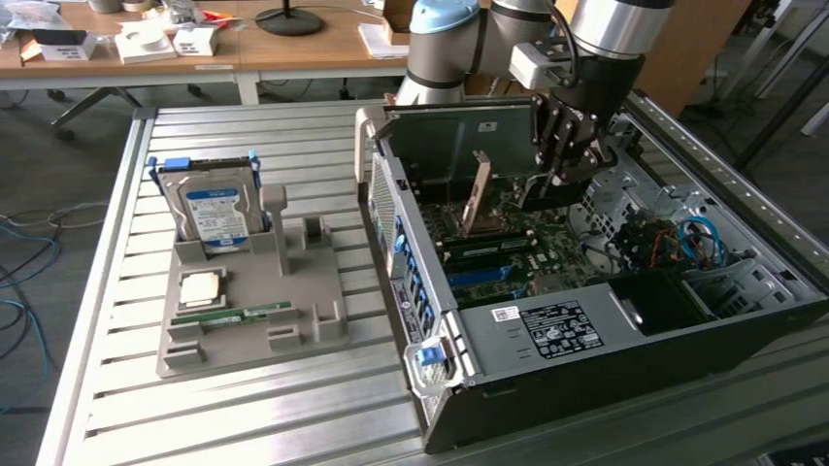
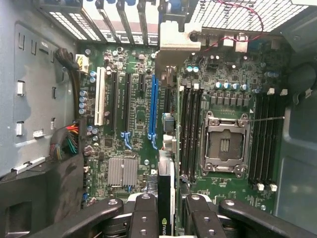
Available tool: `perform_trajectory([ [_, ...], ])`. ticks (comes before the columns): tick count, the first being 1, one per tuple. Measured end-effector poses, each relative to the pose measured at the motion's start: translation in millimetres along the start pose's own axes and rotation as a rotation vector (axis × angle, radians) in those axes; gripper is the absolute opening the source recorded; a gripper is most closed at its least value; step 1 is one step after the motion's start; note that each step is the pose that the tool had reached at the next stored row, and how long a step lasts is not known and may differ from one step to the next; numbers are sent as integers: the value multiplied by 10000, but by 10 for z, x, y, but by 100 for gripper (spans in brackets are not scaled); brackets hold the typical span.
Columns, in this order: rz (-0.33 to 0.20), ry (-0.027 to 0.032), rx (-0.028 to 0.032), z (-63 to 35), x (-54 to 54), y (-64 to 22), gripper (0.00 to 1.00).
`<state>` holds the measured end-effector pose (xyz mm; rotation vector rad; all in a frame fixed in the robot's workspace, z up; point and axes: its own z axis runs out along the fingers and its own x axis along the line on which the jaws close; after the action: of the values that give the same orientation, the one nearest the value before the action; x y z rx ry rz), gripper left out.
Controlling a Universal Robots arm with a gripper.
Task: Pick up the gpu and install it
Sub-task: 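Insert the gpu into the slot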
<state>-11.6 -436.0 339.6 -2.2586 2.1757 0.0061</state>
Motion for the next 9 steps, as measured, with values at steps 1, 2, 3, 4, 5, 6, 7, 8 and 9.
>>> perform_trajectory([
  [1,0,-1,0,0,1,0,26],
  [2,0,-1,1,0,6,2,26],
  [3,1,-2,1,1,13,5,26],
  [4,1,-1,1,0,20,9,26],
  [5,1,-1,0,0,28,12,26],
  [6,2,-2,1,0,34,18,26],
  [7,2,-1,5,0,36,24,26],
  [8,1,-1,5,1,36,23,26],
  [9,1,-2,5,1,36,23,26],
])
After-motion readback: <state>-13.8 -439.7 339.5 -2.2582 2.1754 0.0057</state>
